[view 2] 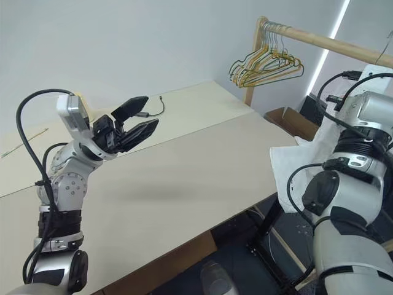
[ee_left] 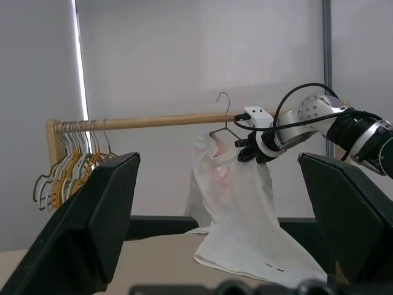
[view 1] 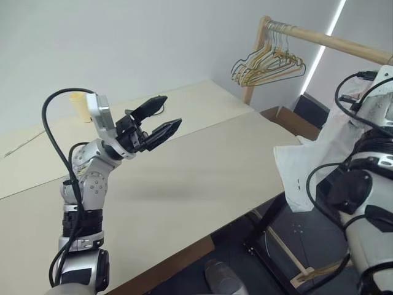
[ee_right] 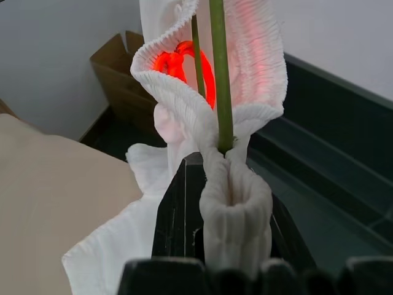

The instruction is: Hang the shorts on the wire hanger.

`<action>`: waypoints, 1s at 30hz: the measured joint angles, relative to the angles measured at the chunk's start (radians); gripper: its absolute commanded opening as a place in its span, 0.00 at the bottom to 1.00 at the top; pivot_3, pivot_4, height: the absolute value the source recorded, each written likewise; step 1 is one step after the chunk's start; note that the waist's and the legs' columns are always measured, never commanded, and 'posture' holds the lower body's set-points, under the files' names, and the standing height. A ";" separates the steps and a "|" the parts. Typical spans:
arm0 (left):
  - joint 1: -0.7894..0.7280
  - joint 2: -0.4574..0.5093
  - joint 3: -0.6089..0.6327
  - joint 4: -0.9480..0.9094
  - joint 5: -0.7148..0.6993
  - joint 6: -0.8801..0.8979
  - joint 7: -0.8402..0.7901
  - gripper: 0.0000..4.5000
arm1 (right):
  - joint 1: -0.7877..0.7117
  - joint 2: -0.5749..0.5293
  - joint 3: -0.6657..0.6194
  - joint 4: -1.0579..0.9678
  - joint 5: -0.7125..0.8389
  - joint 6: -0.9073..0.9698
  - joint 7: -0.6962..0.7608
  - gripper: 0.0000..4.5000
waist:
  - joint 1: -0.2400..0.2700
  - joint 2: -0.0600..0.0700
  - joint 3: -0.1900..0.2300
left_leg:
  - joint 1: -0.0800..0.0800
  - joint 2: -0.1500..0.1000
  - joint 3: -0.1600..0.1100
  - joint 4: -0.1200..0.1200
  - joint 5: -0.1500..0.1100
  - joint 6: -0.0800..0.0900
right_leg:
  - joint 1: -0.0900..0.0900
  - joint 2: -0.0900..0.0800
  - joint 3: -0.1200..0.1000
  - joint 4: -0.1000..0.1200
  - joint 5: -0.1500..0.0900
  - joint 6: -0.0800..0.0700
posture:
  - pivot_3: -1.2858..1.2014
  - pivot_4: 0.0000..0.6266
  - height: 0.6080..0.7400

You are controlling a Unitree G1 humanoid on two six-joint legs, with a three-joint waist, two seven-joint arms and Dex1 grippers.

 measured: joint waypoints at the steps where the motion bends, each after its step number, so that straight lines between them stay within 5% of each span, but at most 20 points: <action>1: 0.008 0.002 0.000 -0.005 0.000 0.000 0.001 1.00 | -0.013 -0.016 -0.005 0.044 0.012 -0.019 -0.006 0.01 | 0.002 0.000 0.000 | 0.000 0.000 0.000 -0.001 0.000 0.000 | 0.000 0.000 0.000 0.000 0.000 0.000 | 0.40 0.00 1.00; 17: 0.032 0.026 0.000 -0.030 -0.001 0.003 0.001 1.00 | -0.048 -0.094 -0.039 0.332 0.142 -0.167 -0.150 0.01 | 0.023 -0.001 0.001 | 0.001 0.001 0.003 -0.007 0.000 0.000 | 0.006 0.001 0.002 -0.014 -0.002 0.009 | 0.41 0.00 1.00; 30: 0.043 0.032 0.004 -0.049 -0.005 0.019 0.003 1.00 | -0.023 -0.079 0.187 0.235 0.015 -0.225 -0.276 0.99 | 0.061 0.000 0.001 | 0.000 0.001 0.004 -0.011 0.000 0.001 | 0.001 0.001 0.003 -0.014 0.002 0.002 | 0.41 0.00 1.00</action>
